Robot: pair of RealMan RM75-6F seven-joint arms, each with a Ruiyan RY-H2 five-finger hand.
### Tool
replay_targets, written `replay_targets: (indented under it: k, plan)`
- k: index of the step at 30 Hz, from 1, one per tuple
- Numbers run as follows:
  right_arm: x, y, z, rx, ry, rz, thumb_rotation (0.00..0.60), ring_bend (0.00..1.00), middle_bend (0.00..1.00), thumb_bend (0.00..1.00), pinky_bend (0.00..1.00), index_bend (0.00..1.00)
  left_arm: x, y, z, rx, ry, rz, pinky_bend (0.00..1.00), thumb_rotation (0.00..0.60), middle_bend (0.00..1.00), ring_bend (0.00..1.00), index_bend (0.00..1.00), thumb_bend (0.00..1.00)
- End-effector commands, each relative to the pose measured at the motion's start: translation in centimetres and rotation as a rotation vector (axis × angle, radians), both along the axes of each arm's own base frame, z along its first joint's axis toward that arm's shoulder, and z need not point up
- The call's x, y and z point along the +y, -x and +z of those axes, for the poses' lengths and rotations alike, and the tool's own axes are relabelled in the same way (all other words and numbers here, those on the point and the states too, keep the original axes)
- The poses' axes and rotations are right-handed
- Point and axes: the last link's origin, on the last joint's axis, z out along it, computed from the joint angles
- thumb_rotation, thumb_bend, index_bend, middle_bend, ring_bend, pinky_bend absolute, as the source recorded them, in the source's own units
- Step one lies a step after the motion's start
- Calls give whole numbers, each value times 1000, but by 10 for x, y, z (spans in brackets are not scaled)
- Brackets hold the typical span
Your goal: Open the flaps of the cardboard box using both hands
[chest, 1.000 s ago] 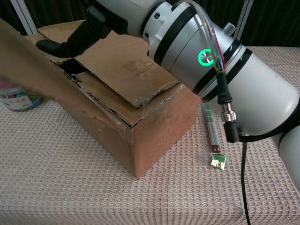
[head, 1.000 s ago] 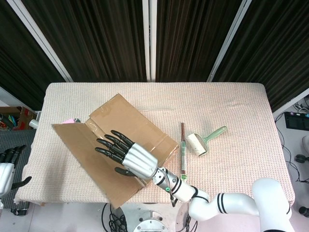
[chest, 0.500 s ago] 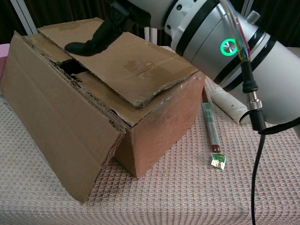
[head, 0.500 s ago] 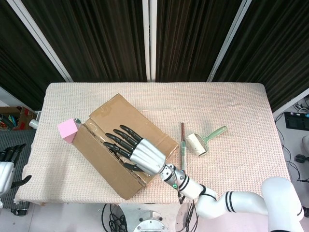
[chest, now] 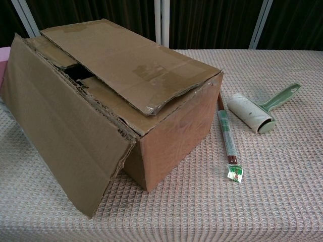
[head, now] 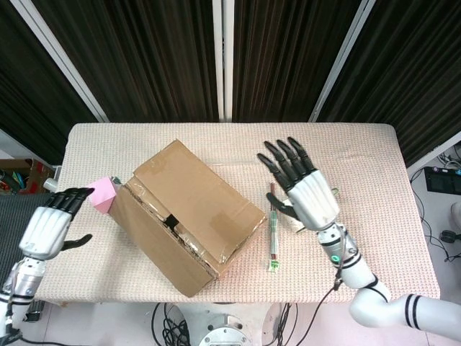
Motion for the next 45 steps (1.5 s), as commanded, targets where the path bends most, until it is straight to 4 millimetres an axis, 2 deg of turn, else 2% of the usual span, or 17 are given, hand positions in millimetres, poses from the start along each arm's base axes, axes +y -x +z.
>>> replay_targets:
  k: [1,5,12,17,26,45]
  plan:
    - [15,28,38,15,83,-96,600,0,0,176,0,0,14,-28,-20,-25,37,-98,246,600,165,161,125,0]
    - [28,50,63,13,127,-155,600,0,0,176,0,0,26,-56,-32,-71,16,-197,245,600,165,158,124,0]
    - [36,82,78,21,154,-233,600,0,0,176,0,0,38,-88,-48,-111,54,-282,245,600,165,157,124,0]
    - [36,88,82,8,156,-241,600,0,0,176,0,0,38,-93,-64,-102,98,-295,245,600,165,157,124,0]
    - [31,91,80,-1,133,-252,600,0,0,176,0,0,43,-101,-83,-132,110,-308,244,600,161,157,124,0]
    - [28,101,78,-8,115,-278,600,0,0,176,0,0,60,-118,-106,-134,139,-337,242,600,161,157,124,0]
